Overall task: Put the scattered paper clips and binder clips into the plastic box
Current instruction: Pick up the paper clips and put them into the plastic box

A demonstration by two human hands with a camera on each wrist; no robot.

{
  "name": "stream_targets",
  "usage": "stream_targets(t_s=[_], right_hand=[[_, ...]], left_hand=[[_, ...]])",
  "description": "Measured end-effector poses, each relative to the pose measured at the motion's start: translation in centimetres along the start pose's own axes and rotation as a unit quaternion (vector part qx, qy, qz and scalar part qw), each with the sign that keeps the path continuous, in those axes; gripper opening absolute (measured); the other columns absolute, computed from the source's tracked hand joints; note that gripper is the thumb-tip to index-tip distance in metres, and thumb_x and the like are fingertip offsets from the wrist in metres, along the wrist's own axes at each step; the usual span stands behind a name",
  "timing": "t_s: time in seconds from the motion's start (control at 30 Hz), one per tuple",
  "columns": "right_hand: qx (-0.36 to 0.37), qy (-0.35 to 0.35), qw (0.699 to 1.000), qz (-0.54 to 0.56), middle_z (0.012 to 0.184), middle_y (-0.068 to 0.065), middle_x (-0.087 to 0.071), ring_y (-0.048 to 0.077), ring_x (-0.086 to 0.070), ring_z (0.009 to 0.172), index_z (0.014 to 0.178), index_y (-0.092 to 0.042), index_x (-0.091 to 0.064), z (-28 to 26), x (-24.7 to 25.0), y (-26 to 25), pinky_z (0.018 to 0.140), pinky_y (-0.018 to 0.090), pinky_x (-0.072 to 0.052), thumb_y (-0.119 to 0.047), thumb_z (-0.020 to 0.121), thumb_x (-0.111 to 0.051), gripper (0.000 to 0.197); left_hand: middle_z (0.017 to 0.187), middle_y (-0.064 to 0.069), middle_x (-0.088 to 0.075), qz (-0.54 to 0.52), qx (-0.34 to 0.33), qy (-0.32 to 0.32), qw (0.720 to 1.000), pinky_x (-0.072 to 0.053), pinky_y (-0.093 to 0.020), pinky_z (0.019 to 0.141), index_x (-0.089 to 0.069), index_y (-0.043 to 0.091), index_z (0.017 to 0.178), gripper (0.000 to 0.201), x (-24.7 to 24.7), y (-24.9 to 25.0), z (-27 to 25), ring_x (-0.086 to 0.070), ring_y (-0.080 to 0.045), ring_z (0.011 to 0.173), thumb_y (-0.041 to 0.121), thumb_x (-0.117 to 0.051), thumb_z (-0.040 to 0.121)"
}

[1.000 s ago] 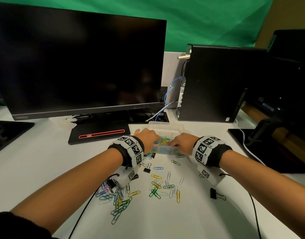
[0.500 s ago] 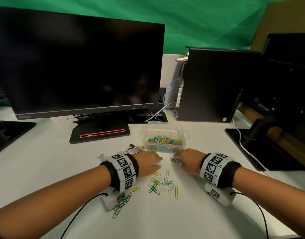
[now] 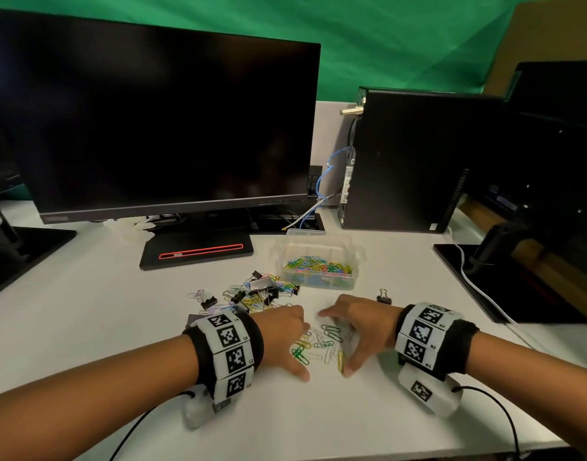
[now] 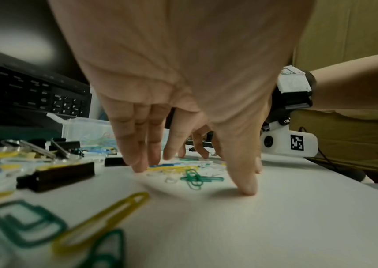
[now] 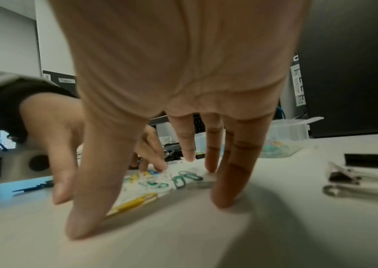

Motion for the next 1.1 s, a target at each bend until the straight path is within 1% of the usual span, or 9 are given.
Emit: stream_targets(t_s=[0.07, 0.2, 0.3, 0.43, 0.53, 0.7, 0.87, 1.0, 1.1], right_hand=[[-0.002, 0.006, 1.0, 0.017, 0.112, 0.0, -0.042, 0.012, -0.048, 0.099, 0.137, -0.023, -0.039, 0.6, -0.3, 0.2, 0.085, 0.016, -0.038, -0.042, 0.053, -0.087, 0.099], [0.015, 0.034, 0.997, 0.068, 0.095, -0.008, -0.043, -0.004, -0.039, 0.068, 0.121, -0.025, -0.056, 1.3, -0.5, -0.5, 0.061, 0.005, -0.032, -0.031, 0.059, -0.087, 0.07], [0.004, 0.045, 0.99, 0.137, 0.089, -0.008, -0.049, 0.004, -0.047, 0.064, 0.106, -0.021, -0.065, 1.6, -0.8, -0.5, 0.062, 0.011, -0.039, -0.026, 0.06, -0.087, 0.051], [0.007, 0.019, 0.981, 0.193, 0.077, -0.007, -0.056, 0.012, -0.058, 0.056, 0.09, -0.022, -0.068, 1.4, -1.2, -0.6, 0.059, 0.014, -0.045, -0.021, 0.064, -0.085, 0.031], [0.015, 0.001, 0.98, 0.198, 0.067, -0.012, -0.055, -0.001, -0.057, 0.043, 0.082, -0.027, -0.066, 1.0, -1.3, -0.8, 0.058, 0.012, -0.046, -0.019, 0.071, -0.08, 0.02], [0.007, 0.003, 0.989, 0.147, 0.047, -0.022, -0.057, 0.0, -0.057, 0.045, 0.084, -0.02, -0.068, 0.9, -1.1, -1.4, 0.06, 0.012, -0.048, -0.012, 0.075, -0.072, 0.013], [0.0, 0.002, 0.995, 0.095, 0.051, -0.011, -0.054, 0.014, -0.059, 0.048, 0.062, -0.03, -0.053, 1.4, -0.7, -1.7, 0.066, 0.03, -0.056, -0.008, 0.066, -0.069, 0.027], [-0.023, 0.015, 0.998, 0.061, 0.052, -0.009, -0.056, 0.016, -0.059, 0.048, 0.072, -0.018, -0.061, 1.8, -0.4, -0.9, 0.058, 0.024, -0.053, -0.014, 0.063, -0.07, 0.014], [-0.051, 0.038, 0.996, 0.057, 0.039, -0.011, -0.053, 0.013, -0.056, 0.044, 0.066, -0.017, -0.059, 2.1, 0.3, 0.2, 0.056, 0.023, -0.052, -0.014, 0.064, -0.071, 0.013]], left_hand=[[0.131, -0.01, -0.041, -0.034, 0.012, 0.005, 0.999, -0.04, -0.034, 0.102, -0.044, 0.007, 0.134, 0.073, 0.1, -0.1, 0.1, -0.045, -0.026, 0.12, 0.049, -0.066, 0.078], [0.125, -0.011, -0.048, -0.14, 0.03, 0.012, 0.99, -0.039, -0.028, 0.091, -0.049, 0.01, 0.126, 0.057, 0.2, -0.2, 0.5, -0.048, -0.025, 0.114, 0.032, -0.072, 0.079], [0.12, -0.01, -0.059, -0.174, 0.03, 0.011, 0.984, -0.041, -0.024, 0.084, -0.055, 0.008, 0.119, 0.047, 0.0, -0.1, 0.8, -0.055, -0.024, 0.11, 0.026, -0.073, 0.078], [0.114, -0.009, -0.066, -0.19, 0.03, -0.001, 0.981, -0.036, -0.011, 0.059, -0.061, 0.007, 0.112, 0.036, -0.2, 0.1, 0.8, -0.056, -0.016, 0.086, 0.022, -0.07, 0.081], [0.113, -0.01, -0.066, -0.166, 0.032, -0.006, 0.986, -0.037, -0.019, 0.07, -0.061, 0.006, 0.11, 0.031, -0.2, 0.4, 0.7, -0.052, -0.014, 0.084, 0.023, -0.066, 0.084], [0.117, -0.014, -0.062, -0.108, 0.026, -0.024, 0.994, -0.043, -0.03, 0.087, -0.059, 0.003, 0.112, 0.03, -0.1, 1.1, 0.4, -0.055, -0.028, 0.11, 0.022, -0.059, 0.089], [0.118, -0.017, -0.06, -0.055, 0.019, -0.033, 0.998, -0.041, -0.033, 0.089, -0.058, -0.002, 0.113, 0.031, -0.1, 1.6, 0.4, -0.051, -0.031, 0.114, 0.02, -0.055, 0.092], [0.11, -0.018, -0.06, -0.047, 0.023, -0.029, 0.998, -0.041, -0.034, 0.084, -0.058, -0.003, 0.112, 0.031, -0.2, 1.6, 0.2, -0.052, -0.033, 0.112, 0.02, -0.054, 0.092], [0.108, -0.019, -0.06, -0.046, 0.023, -0.042, 0.998, -0.042, -0.034, 0.083, -0.059, 0.002, 0.107, 0.024, -0.3, 1.5, 0.4, -0.054, -0.032, 0.104, 0.02, -0.054, 0.092]])
Point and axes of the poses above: each hand's wrist, its own z-axis towards the middle knuckle, its own x-axis out of the back of the hand, y = z × x, the point moved 4 cm from there along z, towards the middle knuckle
